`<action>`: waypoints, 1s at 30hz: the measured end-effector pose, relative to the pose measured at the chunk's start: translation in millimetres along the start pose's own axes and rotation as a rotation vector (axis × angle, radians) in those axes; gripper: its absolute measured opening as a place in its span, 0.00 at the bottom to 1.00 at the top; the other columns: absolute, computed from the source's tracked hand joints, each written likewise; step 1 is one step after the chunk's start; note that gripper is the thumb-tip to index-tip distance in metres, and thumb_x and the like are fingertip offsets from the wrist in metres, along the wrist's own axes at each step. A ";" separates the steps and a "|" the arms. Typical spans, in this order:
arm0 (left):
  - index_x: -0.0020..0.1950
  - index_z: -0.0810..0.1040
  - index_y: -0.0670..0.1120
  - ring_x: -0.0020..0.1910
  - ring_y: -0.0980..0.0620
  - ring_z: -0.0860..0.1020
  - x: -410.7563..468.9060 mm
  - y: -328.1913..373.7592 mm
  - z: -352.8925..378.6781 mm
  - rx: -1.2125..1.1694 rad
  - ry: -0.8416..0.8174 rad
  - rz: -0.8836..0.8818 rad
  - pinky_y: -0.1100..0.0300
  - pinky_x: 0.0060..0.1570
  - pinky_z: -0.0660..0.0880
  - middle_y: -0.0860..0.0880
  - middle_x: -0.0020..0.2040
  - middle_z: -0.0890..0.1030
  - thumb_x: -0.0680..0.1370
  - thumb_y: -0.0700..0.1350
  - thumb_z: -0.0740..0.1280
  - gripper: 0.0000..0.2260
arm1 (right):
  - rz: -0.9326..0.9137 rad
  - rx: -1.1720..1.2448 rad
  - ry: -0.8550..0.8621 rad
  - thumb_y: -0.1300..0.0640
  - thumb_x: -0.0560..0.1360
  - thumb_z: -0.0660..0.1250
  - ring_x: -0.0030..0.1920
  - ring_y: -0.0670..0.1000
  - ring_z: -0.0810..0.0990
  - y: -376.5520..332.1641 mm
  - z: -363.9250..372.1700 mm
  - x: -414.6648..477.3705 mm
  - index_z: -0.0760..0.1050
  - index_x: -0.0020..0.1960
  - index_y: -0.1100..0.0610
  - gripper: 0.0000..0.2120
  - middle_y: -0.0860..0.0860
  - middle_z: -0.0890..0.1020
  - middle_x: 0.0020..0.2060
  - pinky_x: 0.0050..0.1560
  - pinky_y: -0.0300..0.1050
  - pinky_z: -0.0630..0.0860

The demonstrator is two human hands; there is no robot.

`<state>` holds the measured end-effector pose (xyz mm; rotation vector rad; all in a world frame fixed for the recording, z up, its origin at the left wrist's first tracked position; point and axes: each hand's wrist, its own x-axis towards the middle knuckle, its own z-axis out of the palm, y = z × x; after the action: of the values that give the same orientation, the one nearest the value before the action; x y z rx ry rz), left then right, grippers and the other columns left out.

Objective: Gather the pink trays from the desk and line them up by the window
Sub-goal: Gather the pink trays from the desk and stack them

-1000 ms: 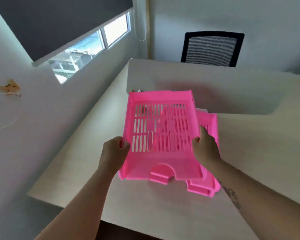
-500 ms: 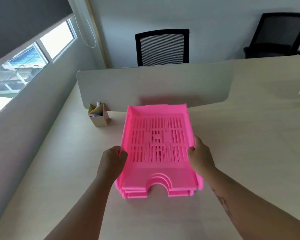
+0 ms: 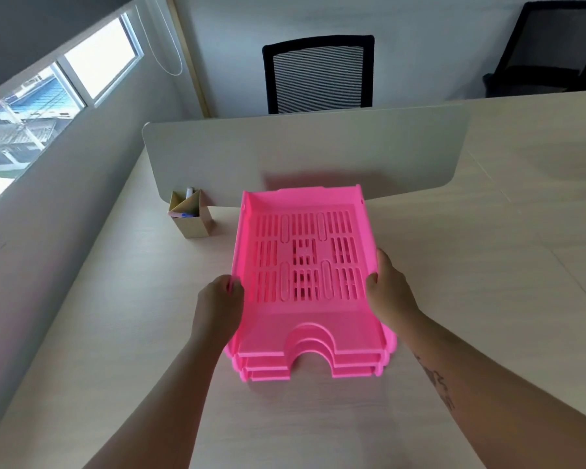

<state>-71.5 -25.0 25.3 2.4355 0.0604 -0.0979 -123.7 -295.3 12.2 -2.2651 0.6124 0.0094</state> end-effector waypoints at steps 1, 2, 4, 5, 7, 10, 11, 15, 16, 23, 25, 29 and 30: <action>0.35 0.70 0.39 0.28 0.49 0.68 0.2 -0.7 -1.1 -0.003 -0.013 0.003 0.57 0.28 0.69 0.44 0.31 0.72 0.83 0.45 0.55 0.18 | -0.002 0.001 -0.008 0.61 0.82 0.51 0.26 0.50 0.72 1.4 0.5 -1.2 0.51 0.80 0.55 0.27 0.57 0.81 0.47 0.24 0.44 0.69; 0.36 0.71 0.37 0.28 0.48 0.69 0.9 -1.7 -1.0 -0.015 -0.027 -0.004 0.54 0.29 0.72 0.44 0.31 0.73 0.83 0.45 0.55 0.19 | -0.004 0.004 -0.014 0.61 0.83 0.51 0.26 0.50 0.71 2.0 0.3 -1.4 0.50 0.81 0.55 0.27 0.56 0.81 0.44 0.24 0.44 0.69; 0.41 0.74 0.34 0.30 0.48 0.71 1.4 -0.6 -0.1 -0.044 -0.046 -0.032 0.53 0.31 0.74 0.43 0.33 0.75 0.83 0.47 0.55 0.20 | -0.002 0.007 -0.015 0.60 0.83 0.51 0.26 0.50 0.71 1.2 -0.7 2.4 0.50 0.81 0.55 0.27 0.55 0.80 0.41 0.25 0.46 0.70; 0.43 0.75 0.34 0.30 0.47 0.71 0.9 0.8 0.6 -0.058 -0.052 -0.044 0.54 0.32 0.74 0.43 0.33 0.76 0.83 0.47 0.54 0.20 | 0.001 0.006 -0.017 0.60 0.83 0.51 0.27 0.50 0.72 0.5 -0.9 4.9 0.50 0.81 0.55 0.27 0.54 0.79 0.42 0.26 0.46 0.71; 0.44 0.76 0.35 0.31 0.47 0.72 1.2 2.5 1.3 -0.077 -0.064 -0.056 0.54 0.33 0.74 0.42 0.34 0.77 0.83 0.49 0.54 0.21 | 0.000 0.011 -0.024 0.60 0.83 0.51 0.28 0.51 0.73 -1.9 -2.0 8.5 0.49 0.81 0.55 0.27 0.55 0.79 0.46 0.27 0.47 0.72; 0.46 0.77 0.34 0.32 0.47 0.73 -1.7 2.0 1.3 -0.136 -0.080 -0.085 0.55 0.34 0.73 0.42 0.35 0.77 0.83 0.50 0.54 0.21 | 0.017 0.073 -0.069 0.62 0.82 0.51 0.29 0.50 0.74 0.2 -3.2 7.7 0.49 0.81 0.54 0.28 0.60 0.79 0.59 0.26 0.45 0.72; 0.46 0.77 0.34 0.32 0.47 0.73 -4.2 1.1 1.7 -0.158 -0.087 -0.093 0.56 0.34 0.72 0.42 0.35 0.77 0.83 0.50 0.54 0.21 | 0.026 0.096 -0.087 0.62 0.82 0.51 0.30 0.51 0.75 2.6 -3.0 6.4 0.50 0.81 0.54 0.28 0.61 0.78 0.63 0.26 0.45 0.72; 0.42 0.76 0.36 0.30 0.48 0.72 -14.3 -3.8 3.0 -0.146 -0.092 -0.097 0.57 0.33 0.73 0.44 0.33 0.76 0.84 0.50 0.54 0.21 | 0.032 0.092 -0.101 0.63 0.81 0.51 0.31 0.51 0.74 8.8 -2.6 -2.8 0.54 0.79 0.57 0.26 0.63 0.76 0.66 0.27 0.44 0.71; 0.41 0.76 0.37 0.30 0.48 0.72 -15.4 -4.3 2.7 -0.145 -0.091 -0.099 0.57 0.33 0.73 0.44 0.33 0.76 0.84 0.50 0.54 0.21 | 0.034 0.082 -0.095 0.63 0.81 0.51 0.29 0.50 0.73 7.9 -3.3 -4.5 0.56 0.78 0.60 0.25 0.64 0.77 0.64 0.26 0.43 0.69; 0.45 0.77 0.39 0.33 0.48 0.74 -17.8 4.5 -4.8 -0.206 -0.130 -0.093 0.58 0.33 0.73 0.43 0.37 0.78 0.84 0.49 0.54 0.18 | 0.024 0.112 -0.102 0.60 0.81 0.54 0.34 0.52 0.77 1.5 -8.4 -4.7 0.57 0.78 0.59 0.25 0.63 0.76 0.65 0.30 0.49 0.76; 0.53 0.78 0.40 0.39 0.46 0.80 -23.6 4.4 -5.2 -0.295 -0.159 -0.095 0.55 0.36 0.78 0.43 0.44 0.82 0.83 0.49 0.57 0.15 | 0.012 0.156 -0.090 0.59 0.80 0.56 0.36 0.52 0.79 0.0 -11.1 -16.3 0.61 0.76 0.58 0.24 0.58 0.79 0.58 0.35 0.52 0.79; 0.59 0.77 0.44 0.45 0.48 0.82 -49.7 -15.6 2.4 -0.494 -0.150 -0.131 0.57 0.38 0.79 0.45 0.48 0.83 0.81 0.49 0.61 0.12 | 0.032 0.238 0.003 0.60 0.79 0.59 0.33 0.49 0.77 6.9 -4.0 -52.9 0.67 0.72 0.57 0.21 0.48 0.77 0.43 0.30 0.45 0.76; 0.59 0.77 0.45 0.46 0.47 0.83 -58.4 -25.1 6.9 -0.525 -0.145 -0.133 0.56 0.39 0.79 0.45 0.48 0.84 0.80 0.50 0.61 0.13 | 0.045 0.260 0.039 0.61 0.79 0.59 0.34 0.48 0.77 11.2 -0.8 -62.0 0.69 0.71 0.57 0.20 0.47 0.77 0.42 0.31 0.45 0.76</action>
<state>-131.8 -11.4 9.0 1.8930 0.1613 -0.2810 -183.4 -276.0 16.9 -2.0036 0.6462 -0.0872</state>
